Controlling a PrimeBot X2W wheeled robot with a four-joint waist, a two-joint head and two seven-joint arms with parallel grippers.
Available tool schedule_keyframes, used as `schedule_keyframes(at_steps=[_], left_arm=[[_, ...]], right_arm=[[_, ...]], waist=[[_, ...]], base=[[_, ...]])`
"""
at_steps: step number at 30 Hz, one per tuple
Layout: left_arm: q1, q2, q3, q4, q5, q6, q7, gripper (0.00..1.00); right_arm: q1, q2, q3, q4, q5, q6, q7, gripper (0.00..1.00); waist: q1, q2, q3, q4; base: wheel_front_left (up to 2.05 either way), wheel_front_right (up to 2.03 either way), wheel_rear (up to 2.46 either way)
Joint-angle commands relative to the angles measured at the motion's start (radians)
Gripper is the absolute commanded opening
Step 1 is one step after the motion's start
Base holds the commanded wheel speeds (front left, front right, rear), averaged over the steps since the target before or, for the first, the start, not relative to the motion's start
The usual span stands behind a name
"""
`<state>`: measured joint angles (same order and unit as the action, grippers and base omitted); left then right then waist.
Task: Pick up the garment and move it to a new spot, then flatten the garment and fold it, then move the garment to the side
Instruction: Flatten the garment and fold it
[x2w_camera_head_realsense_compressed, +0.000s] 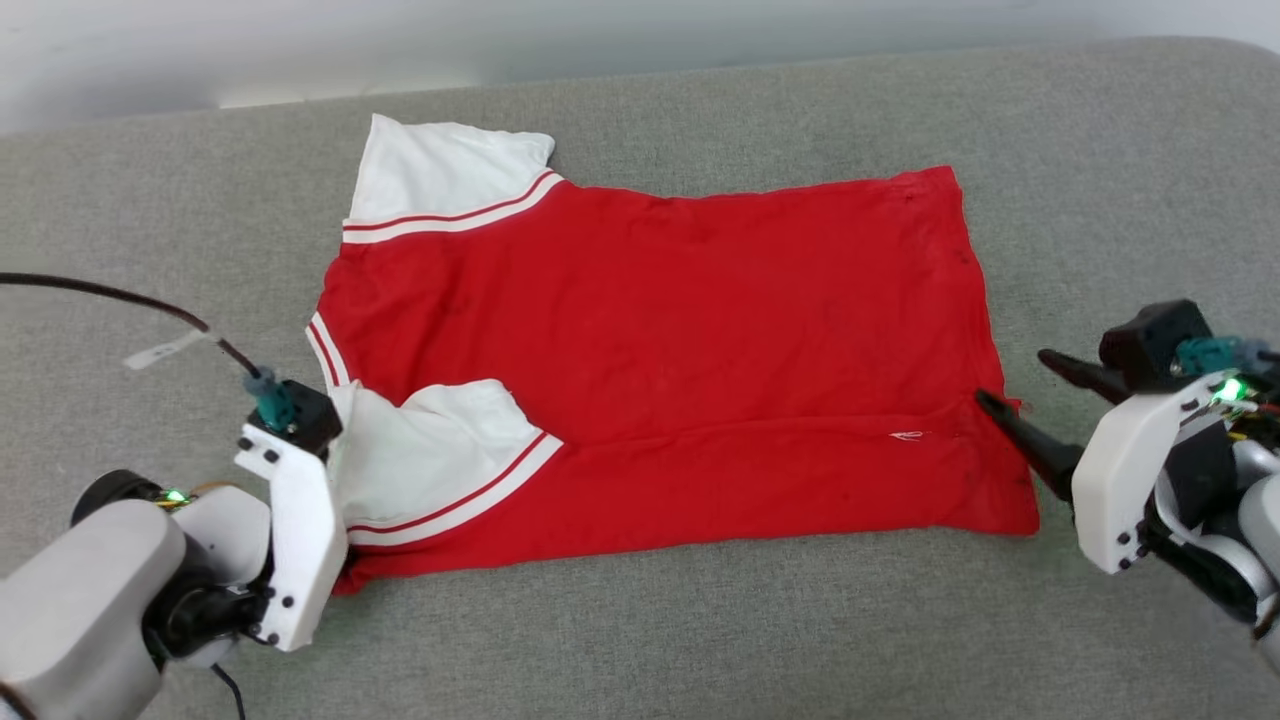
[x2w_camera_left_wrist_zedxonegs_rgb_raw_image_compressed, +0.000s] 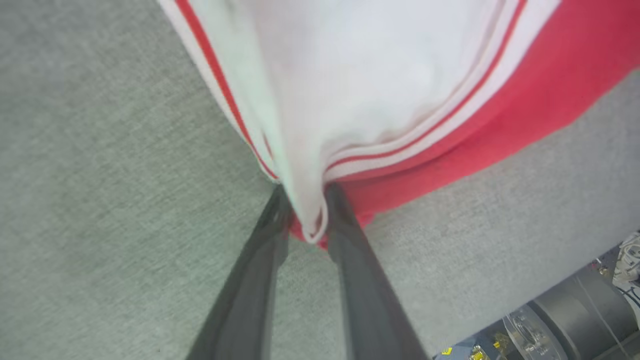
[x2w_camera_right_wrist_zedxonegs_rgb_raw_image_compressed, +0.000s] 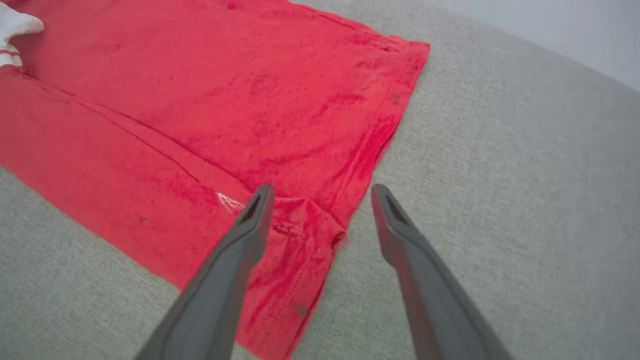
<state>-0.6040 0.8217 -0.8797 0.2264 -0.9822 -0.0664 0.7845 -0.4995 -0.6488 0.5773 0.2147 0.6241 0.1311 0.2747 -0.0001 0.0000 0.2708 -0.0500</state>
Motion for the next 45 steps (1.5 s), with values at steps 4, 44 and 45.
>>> schedule_keyframes(at_steps=[4,44,45], left_arm=[[0.005,-0.029,-0.029,0.011,0.01,-0.014,-0.004,0.0],[0.063,0.038,0.01,-0.153,0.006,0.022,-0.127,0.0],[0.075,0.05,0.013,-0.17,0.001,0.026,-0.129,0.0]], right_arm=[[-0.071,-0.066,0.048,-0.042,0.016,-0.001,0.078,1.0],[-0.183,-0.174,0.389,0.063,0.363,-0.001,0.266,0.0],[-0.177,-0.194,0.388,0.041,0.368,-0.001,0.265,0.0]], waist=[[0.0001,0.0,-0.023,0.011],[0.0001,0.0,-0.091,0.039],[0.0001,0.0,-0.099,0.038]], base=[[0.0,0.0,0.0],[0.0,0.0,0.0],[0.0,0.0,0.0]])
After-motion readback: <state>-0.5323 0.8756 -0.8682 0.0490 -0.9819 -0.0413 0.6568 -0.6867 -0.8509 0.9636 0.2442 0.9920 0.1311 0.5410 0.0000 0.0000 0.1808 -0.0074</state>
